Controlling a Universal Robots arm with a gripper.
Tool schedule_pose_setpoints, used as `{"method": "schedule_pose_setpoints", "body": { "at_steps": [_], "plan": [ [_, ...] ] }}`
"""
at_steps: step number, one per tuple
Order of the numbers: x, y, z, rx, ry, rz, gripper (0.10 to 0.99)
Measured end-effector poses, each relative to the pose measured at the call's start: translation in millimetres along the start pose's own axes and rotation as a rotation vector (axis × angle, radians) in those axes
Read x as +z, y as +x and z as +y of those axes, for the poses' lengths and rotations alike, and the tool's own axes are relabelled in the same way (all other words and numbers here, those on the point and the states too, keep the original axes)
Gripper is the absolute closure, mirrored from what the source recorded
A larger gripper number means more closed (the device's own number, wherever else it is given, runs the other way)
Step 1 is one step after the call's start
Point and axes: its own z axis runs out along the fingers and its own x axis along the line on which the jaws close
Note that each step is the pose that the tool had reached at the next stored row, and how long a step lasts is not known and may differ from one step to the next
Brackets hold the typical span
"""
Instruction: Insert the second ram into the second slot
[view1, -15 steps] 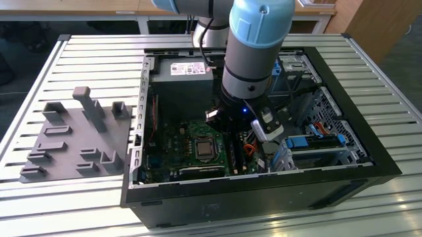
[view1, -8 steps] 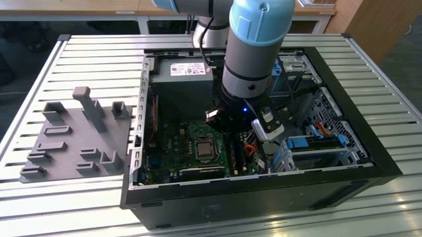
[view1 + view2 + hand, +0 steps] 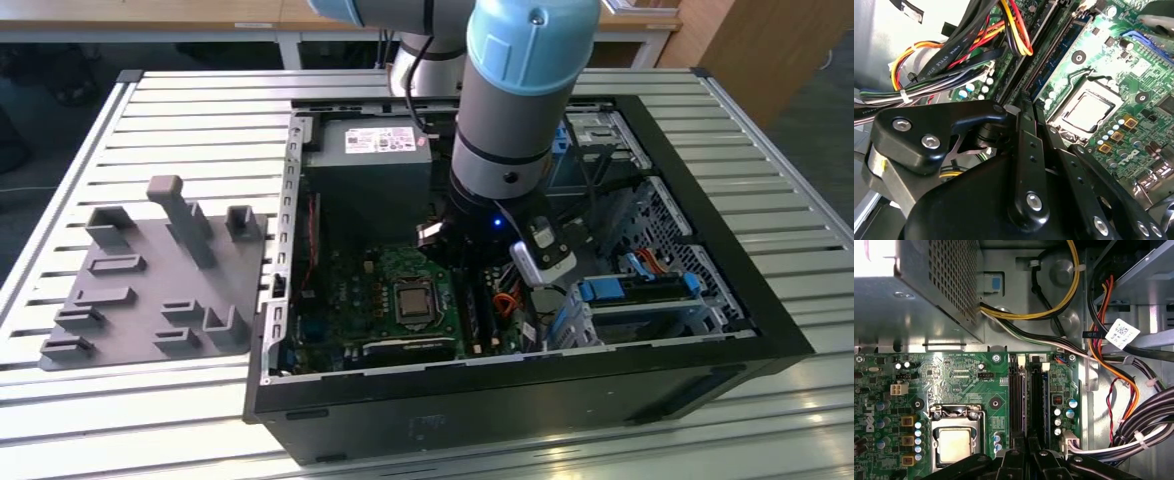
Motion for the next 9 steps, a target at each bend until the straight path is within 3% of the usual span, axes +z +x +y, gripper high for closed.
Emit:
{"method": "schedule_pose_setpoints", "body": {
  "at_steps": [9],
  "plan": [
    [-0.8,-0.1,-0.5,0.000,0.000,0.0009,0.949]
  ]
}}
